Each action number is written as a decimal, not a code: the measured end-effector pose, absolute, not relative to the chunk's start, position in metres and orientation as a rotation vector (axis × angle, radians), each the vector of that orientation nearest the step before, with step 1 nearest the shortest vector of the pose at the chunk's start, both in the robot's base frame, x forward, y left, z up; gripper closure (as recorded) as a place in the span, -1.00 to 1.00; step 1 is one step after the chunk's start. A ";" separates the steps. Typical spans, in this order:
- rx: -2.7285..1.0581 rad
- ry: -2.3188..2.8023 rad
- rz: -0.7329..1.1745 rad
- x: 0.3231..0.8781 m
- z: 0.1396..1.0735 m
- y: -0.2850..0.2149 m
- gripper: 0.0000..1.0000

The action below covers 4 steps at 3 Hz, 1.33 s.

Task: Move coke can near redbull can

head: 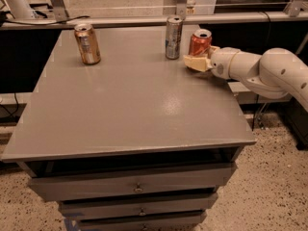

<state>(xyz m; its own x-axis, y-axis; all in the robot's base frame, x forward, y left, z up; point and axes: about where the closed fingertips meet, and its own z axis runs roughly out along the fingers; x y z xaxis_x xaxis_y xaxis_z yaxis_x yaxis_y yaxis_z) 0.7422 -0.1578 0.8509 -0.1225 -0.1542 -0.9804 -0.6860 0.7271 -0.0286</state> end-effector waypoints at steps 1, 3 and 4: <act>-0.694 1.674 0.540 0.747 0.846 -0.151 -0.76; -0.712 1.677 0.571 0.747 0.848 -0.142 -1.00; -0.740 1.664 0.561 0.726 0.870 -0.151 -1.00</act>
Offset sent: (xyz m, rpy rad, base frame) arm 0.0174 0.0252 -0.0186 0.0092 0.0789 0.0711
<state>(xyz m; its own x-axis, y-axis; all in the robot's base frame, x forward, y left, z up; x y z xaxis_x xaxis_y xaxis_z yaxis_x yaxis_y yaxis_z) 0.7264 -0.1512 0.8699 -0.1280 -0.1719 -0.9768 -0.7285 0.6846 -0.0250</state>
